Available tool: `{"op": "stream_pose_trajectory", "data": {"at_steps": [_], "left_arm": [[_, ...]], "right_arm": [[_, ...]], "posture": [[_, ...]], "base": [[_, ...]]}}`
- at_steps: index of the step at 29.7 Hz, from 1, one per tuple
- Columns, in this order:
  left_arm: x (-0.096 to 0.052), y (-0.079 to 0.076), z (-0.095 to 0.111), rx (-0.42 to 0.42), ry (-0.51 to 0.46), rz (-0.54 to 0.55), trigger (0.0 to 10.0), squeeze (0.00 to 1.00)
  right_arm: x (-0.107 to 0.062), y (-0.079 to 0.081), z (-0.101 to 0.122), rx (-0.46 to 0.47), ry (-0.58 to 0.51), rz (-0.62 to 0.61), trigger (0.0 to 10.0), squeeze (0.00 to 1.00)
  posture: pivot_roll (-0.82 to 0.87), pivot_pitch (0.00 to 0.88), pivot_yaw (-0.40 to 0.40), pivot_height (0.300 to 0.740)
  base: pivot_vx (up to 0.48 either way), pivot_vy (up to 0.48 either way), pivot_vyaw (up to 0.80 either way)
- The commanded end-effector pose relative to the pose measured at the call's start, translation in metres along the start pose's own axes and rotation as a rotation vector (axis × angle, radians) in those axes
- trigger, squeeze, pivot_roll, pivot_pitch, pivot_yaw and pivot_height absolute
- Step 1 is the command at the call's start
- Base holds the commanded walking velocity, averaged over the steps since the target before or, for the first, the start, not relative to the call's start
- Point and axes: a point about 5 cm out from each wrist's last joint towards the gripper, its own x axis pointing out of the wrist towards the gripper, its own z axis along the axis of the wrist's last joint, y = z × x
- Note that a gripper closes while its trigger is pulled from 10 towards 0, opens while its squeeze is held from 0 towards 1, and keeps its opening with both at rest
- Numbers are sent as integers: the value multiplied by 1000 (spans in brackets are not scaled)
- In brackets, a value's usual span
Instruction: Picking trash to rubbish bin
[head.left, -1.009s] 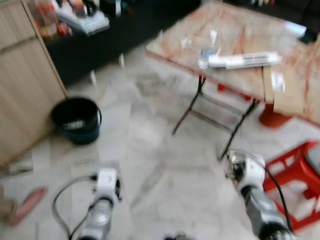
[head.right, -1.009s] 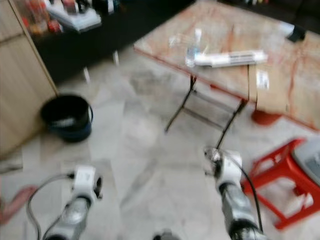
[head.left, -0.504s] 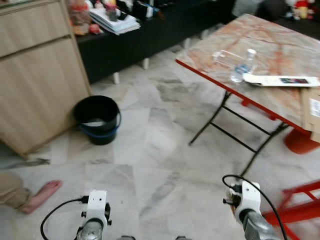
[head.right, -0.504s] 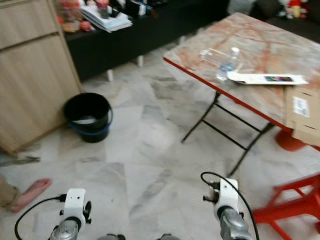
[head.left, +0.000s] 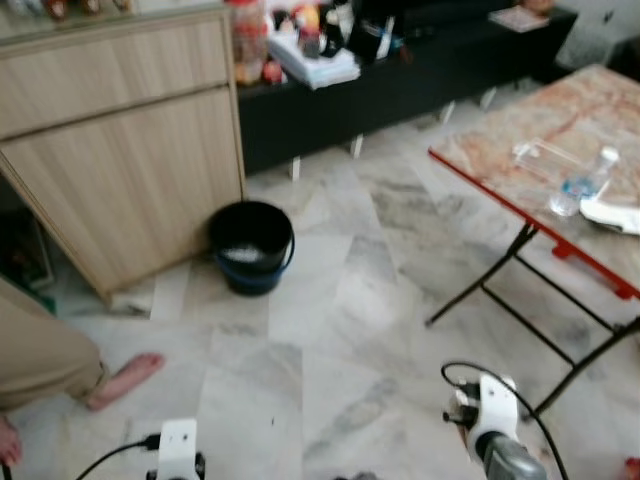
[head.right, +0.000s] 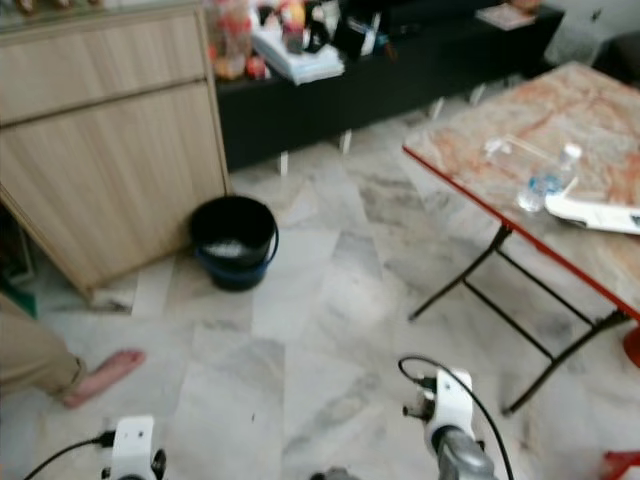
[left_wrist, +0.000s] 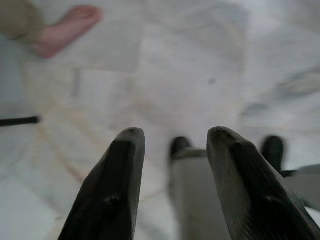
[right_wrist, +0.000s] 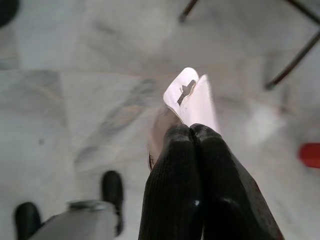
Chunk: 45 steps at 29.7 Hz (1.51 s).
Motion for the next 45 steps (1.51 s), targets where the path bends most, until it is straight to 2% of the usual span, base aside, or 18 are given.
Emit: {"op": "stream_pose_trajectory", "data": {"at_steps": [1, 5, 8, 13, 25, 28, 30, 45], "left_arm": [[-2, 9, -9, 16, 42, 20, 10000, 0], [-2, 9, -9, 14, 43, 22, 10000, 0], [-1, 8, -7, 12, 38, 23, 10000, 0], [0, 8, -3, 6, 31, 28, 10000, 0], [0, 8, -4, -1, 35, 35, 10000, 0], [0, 8, -6, -1, 41, 34, 10000, 0], [0, 8, -6, -1, 42, 34, 10000, 0], [-1, 5, -7, -8, 47, 32, 10000, 0]], "right_arm": [[1, 2, 2, -5, -1, 3, 10000, 0], [1, 3, 3, -41, -1, 5, 10000, 0], [1, 4, 3, -32, 1, 10, 10000, 0], [2, 5, 4, 16, -3, 3, 10000, 0], [1, 2, 1, 21, 7, -17, 10000, 0], [1, 0, 1, 69, 11, -18, 10000, 0], [1, -1, 2, 42, 7, -21, 10000, 0], [1, 0, 2, 59, 10, -16, 10000, 0]], "posture": [[49, 161, -129, 740], [50, 165, -134, 740], [52, 174, -137, 740], [56, 192, -139, 740], [59, 203, -142, 740], [53, 213, -144, 740], [53, 215, -144, 740], [55, 216, -153, 740]], "base": [[311, 0, 0], [308, 0, 481], [307, 0, 800], [310, 0, 0], [309, 0, 0], [309, 0, -800], [307, 0, -800], [308, 0, 0]]}}
